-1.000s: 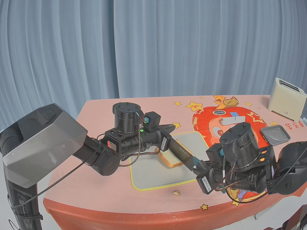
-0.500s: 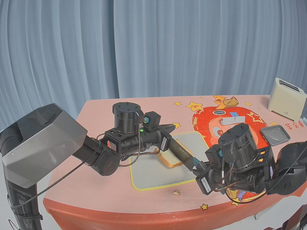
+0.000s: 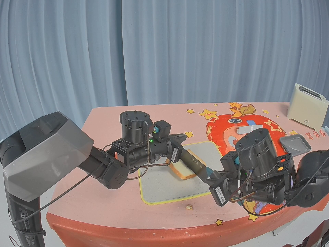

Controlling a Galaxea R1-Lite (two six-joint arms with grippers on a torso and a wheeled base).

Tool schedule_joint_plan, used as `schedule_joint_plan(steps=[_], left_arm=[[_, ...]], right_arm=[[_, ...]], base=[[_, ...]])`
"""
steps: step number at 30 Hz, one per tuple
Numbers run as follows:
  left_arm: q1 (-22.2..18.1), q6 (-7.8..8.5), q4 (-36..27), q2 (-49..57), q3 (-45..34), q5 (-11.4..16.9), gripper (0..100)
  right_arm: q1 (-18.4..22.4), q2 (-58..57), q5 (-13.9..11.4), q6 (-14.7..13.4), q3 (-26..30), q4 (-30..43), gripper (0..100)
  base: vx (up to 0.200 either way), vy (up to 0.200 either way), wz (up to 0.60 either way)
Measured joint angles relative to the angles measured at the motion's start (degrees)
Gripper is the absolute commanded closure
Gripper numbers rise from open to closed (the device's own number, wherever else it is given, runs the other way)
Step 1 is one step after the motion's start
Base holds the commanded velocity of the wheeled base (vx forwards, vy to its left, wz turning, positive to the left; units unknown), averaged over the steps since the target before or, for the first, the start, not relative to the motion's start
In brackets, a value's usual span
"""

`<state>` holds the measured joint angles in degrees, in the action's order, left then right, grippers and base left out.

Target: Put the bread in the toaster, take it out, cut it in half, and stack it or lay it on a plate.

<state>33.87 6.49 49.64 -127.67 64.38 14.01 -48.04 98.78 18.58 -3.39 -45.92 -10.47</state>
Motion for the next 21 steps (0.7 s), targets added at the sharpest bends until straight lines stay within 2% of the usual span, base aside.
schedule_joint_plan(steps=[21], left_arm=[[0.3,-0.13,-0.6,1.0,0.1,0.2,100]], right_arm=[[0.0,1.3,0.2,0.2,0.6,0.0,100]], base=[[0.000,0.000,0.00]])
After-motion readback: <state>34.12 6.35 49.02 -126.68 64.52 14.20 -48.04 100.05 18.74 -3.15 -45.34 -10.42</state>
